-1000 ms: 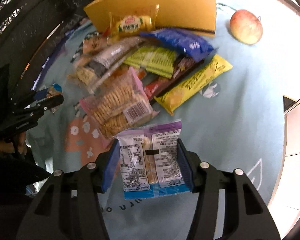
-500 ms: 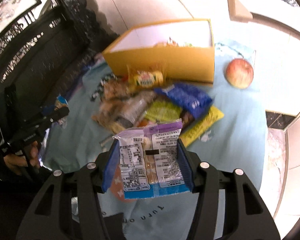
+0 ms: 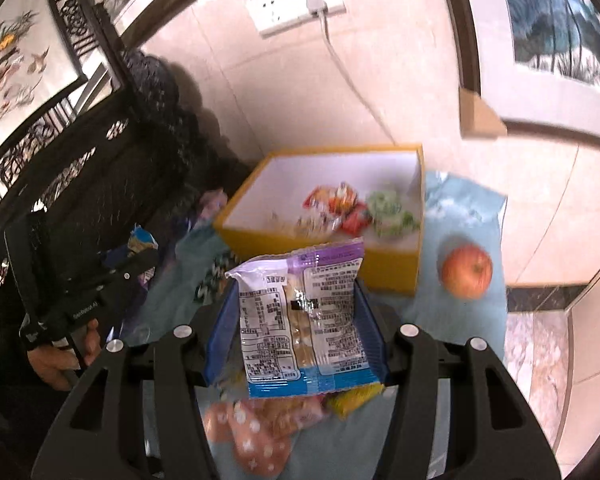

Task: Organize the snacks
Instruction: 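Carry the cartoon bag and biscuit packet over the yellow box and release them, then grasp the brown bread bag with the left tool while the right tool grasps a yellow bar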

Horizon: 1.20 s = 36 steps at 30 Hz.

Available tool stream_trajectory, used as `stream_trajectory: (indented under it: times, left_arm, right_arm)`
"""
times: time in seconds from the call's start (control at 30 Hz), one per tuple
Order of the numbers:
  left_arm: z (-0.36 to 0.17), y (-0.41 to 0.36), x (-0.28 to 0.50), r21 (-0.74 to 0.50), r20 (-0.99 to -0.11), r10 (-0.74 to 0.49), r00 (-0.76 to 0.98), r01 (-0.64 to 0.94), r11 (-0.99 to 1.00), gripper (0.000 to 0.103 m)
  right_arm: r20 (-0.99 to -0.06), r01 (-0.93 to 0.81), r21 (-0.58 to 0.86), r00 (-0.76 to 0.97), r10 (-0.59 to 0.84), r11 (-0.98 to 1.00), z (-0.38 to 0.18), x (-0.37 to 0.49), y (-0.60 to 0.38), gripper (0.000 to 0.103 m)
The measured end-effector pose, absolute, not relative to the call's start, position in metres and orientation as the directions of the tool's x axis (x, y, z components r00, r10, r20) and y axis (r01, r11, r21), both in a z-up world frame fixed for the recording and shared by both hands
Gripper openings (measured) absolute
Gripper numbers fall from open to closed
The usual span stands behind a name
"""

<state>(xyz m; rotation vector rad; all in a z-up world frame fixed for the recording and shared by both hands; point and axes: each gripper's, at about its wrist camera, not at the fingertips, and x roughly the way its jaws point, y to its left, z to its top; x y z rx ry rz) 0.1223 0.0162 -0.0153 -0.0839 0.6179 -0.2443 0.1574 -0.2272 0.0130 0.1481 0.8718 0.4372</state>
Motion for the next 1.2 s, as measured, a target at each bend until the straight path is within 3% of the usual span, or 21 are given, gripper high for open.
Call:
stream_trajectory:
  times: [0.33,0.37,0.4,0.43,0.57,0.67,0.83,1.03,1.2]
  left_arm:
    - [0.022,-0.016,0.239,-0.064,-0.554,-0.201,0.808,0.199,0.978,0.057]
    - [0.021,-0.019,0.250,-0.052,-0.565,-0.183,0.805,0.187,0.981,0.071]
    - [0.016,-0.020,0.269,-0.039,-0.596,-0.149,0.789,0.157,0.987,0.082]
    - [0.012,-0.019,0.277,-0.038,-0.614,-0.123,0.780,0.127,0.991,0.097]
    - [-0.011,0.000,0.278,-0.069,-0.650,-0.110,0.752,0.086,0.994,0.097]
    - [-0.035,0.015,0.255,-0.047,-0.661,-0.068,0.747,0.049,0.998,0.097]
    - [-0.089,0.041,0.201,-0.118,-0.701,-0.050,0.712,-0.046,0.992,0.097]
    - [-0.160,0.051,0.142,-0.038,-0.789,0.015,0.615,-0.073,0.997,0.097]
    - [-0.186,0.057,0.123,-0.008,-0.815,0.034,0.578,-0.070,0.997,0.097]
  right_arm:
    - [-0.692,-0.213,0.274,0.633,0.347,0.938,0.036,0.275,-0.219,0.058]
    - [-0.691,-0.198,0.284,0.636,0.343,0.938,0.033,0.294,-0.218,0.063]
    - [-0.701,-0.187,0.280,0.631,0.334,0.942,0.030,0.303,-0.216,0.075]
    - [-0.719,-0.166,0.265,0.622,0.309,0.950,0.026,0.313,-0.216,0.078]
    - [-0.752,-0.140,0.248,0.596,0.281,0.959,0.003,0.308,-0.221,0.088]
    - [-0.791,-0.135,0.216,0.556,0.255,0.967,-0.023,0.285,-0.227,0.088]
    - [-0.874,-0.121,0.123,0.457,0.165,0.985,-0.087,0.218,-0.233,0.088]
    - [-0.949,-0.045,0.034,0.310,0.047,0.998,-0.171,0.138,-0.236,0.088]
    - [-0.961,-0.014,0.061,0.268,0.062,0.998,-0.193,0.131,-0.233,0.076]
